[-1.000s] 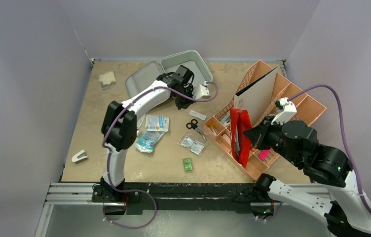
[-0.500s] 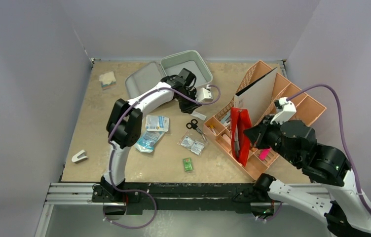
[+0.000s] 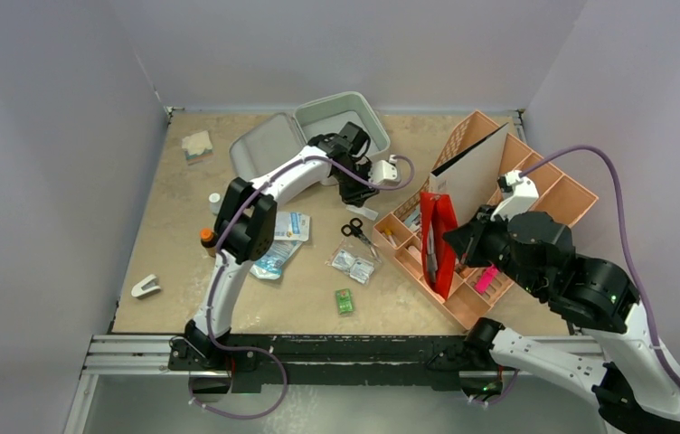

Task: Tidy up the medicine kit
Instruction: Pick up the medical item at the center of the board.

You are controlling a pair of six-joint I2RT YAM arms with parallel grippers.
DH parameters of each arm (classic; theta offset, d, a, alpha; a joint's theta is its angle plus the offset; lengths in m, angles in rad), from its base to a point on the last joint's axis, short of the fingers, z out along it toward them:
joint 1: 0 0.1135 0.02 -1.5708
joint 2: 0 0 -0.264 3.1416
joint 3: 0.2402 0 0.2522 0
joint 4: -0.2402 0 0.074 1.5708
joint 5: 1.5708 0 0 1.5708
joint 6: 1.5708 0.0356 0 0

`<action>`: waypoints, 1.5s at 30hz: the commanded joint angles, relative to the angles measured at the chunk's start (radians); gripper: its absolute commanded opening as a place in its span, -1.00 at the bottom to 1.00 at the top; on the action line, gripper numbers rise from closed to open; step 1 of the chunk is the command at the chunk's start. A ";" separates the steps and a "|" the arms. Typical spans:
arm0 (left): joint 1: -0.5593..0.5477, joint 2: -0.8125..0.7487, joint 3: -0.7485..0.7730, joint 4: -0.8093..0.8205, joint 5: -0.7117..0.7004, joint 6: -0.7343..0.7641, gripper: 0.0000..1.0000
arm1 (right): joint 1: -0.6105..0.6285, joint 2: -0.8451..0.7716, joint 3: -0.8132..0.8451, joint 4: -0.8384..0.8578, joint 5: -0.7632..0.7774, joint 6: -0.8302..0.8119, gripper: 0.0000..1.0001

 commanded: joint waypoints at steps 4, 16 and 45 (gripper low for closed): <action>-0.028 0.044 0.053 -0.029 0.061 0.055 -0.27 | 0.002 0.006 0.050 0.013 0.053 -0.021 -1.00; -0.064 0.101 0.070 0.015 -0.003 0.052 -0.18 | 0.002 -0.015 0.054 -0.009 0.061 -0.023 -1.00; -0.057 -0.297 -0.256 0.477 -0.264 -0.385 -1.00 | 0.001 -0.070 -0.024 0.031 0.044 0.024 -1.00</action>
